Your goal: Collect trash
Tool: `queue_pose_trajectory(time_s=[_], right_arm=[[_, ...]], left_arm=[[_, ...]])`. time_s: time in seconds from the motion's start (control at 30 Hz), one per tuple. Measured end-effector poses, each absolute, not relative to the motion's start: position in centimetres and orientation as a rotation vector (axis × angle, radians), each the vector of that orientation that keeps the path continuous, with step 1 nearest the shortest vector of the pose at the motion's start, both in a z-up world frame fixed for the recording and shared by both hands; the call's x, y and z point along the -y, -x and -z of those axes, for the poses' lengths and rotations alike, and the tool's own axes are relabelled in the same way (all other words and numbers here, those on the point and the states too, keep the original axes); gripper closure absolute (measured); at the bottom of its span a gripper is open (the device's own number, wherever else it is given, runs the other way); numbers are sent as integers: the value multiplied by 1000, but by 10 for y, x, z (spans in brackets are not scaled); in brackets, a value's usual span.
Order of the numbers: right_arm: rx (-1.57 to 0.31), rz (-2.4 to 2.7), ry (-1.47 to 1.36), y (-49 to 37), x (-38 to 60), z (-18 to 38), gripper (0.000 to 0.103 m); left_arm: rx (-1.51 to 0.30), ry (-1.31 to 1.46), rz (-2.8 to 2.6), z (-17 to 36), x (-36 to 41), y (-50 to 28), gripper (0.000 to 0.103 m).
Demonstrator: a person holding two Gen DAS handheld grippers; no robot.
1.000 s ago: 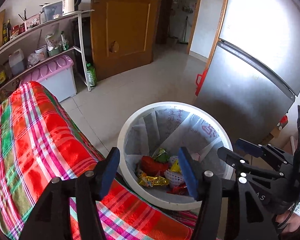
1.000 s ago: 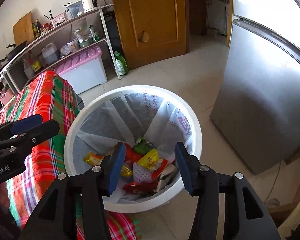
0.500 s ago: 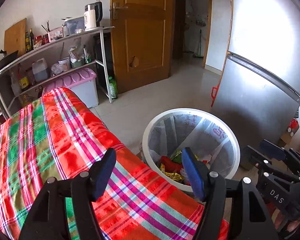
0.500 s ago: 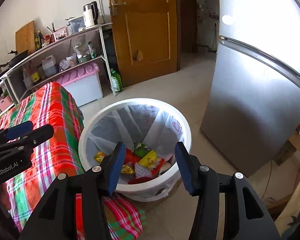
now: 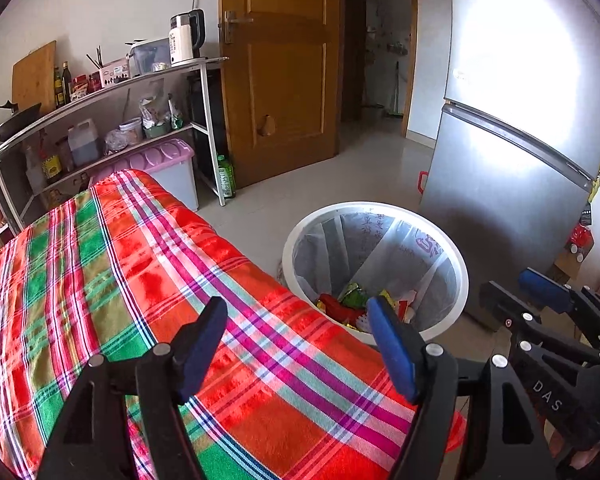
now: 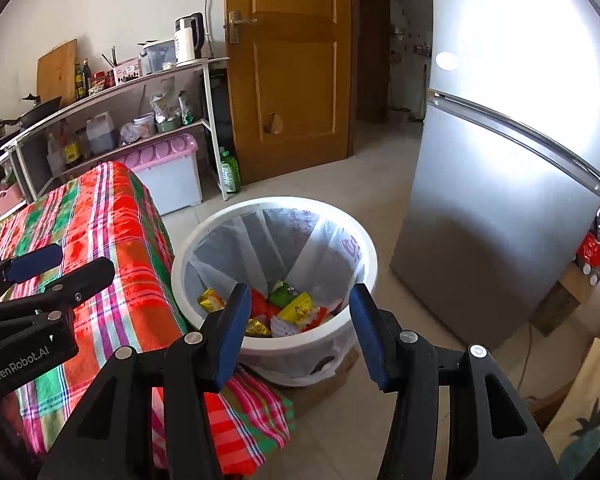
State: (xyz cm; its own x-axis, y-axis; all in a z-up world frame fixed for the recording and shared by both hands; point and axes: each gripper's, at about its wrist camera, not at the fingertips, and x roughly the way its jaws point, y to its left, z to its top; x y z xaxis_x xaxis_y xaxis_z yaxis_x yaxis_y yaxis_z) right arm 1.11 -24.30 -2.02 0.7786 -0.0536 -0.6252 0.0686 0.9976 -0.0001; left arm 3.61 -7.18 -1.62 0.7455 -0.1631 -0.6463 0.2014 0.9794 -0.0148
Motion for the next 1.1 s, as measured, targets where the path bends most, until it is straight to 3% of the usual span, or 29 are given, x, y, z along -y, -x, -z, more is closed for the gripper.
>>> queue_pose_trajectory(time_s=[1.1], right_arm=[[-660, 41, -32, 4, 234, 20, 51]], left_arm=[[-684, -56, 191, 18, 66, -19, 28]])
